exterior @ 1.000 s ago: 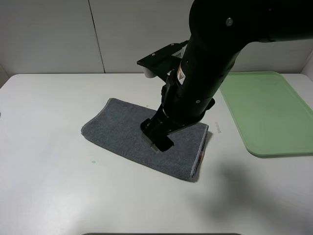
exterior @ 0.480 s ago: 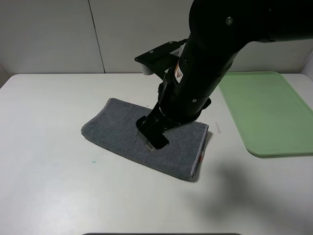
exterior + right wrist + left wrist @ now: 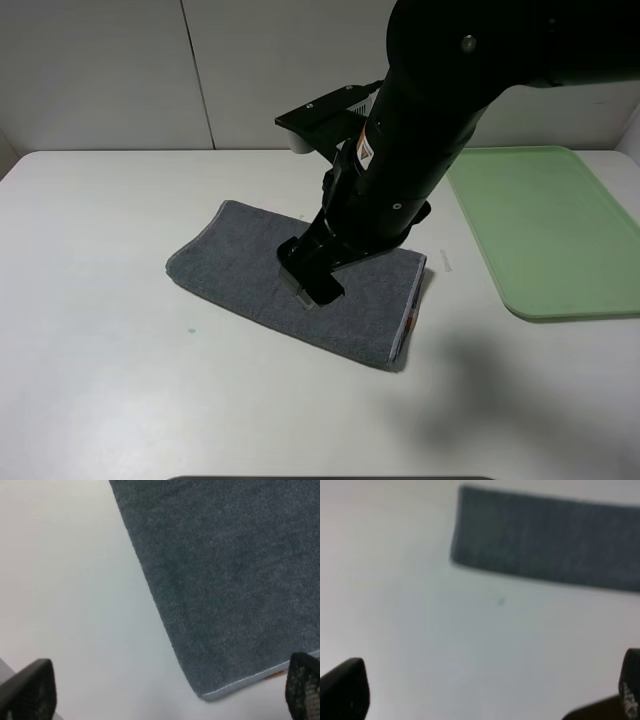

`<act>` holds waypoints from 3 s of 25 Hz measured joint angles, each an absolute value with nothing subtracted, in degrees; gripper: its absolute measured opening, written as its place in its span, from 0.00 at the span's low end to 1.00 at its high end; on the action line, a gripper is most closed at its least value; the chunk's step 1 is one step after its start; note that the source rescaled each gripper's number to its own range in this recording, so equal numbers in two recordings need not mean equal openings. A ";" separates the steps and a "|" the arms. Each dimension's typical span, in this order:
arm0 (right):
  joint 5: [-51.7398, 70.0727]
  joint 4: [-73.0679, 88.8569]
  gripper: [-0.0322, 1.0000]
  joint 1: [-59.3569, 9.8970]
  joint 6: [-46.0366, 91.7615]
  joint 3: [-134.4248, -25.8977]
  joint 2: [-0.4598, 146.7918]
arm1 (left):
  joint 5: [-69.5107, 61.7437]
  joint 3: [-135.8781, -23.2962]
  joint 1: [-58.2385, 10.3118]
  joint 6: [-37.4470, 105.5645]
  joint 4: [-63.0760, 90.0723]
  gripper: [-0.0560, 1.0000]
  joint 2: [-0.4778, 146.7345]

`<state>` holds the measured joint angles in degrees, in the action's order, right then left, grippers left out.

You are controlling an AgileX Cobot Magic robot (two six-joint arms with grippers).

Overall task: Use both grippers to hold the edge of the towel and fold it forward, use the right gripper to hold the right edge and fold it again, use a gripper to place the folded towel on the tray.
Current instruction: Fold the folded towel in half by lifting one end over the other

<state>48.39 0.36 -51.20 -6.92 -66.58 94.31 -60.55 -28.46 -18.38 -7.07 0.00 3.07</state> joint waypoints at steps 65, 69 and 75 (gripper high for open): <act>40.78 -2.39 1.00 -35.39 -40.19 -66.58 111.79 | -61.37 -27.58 0.29 -12.10 -4.38 1.00 -0.31; 40.44 -2.50 1.00 -35.39 -40.33 -66.58 114.65 | -61.37 -27.58 0.29 -12.10 -4.38 1.00 -0.31; 39.63 -3.83 1.00 -35.39 -40.54 -66.58 117.79 | -61.43 -27.58 0.29 -12.10 -4.38 1.00 -0.31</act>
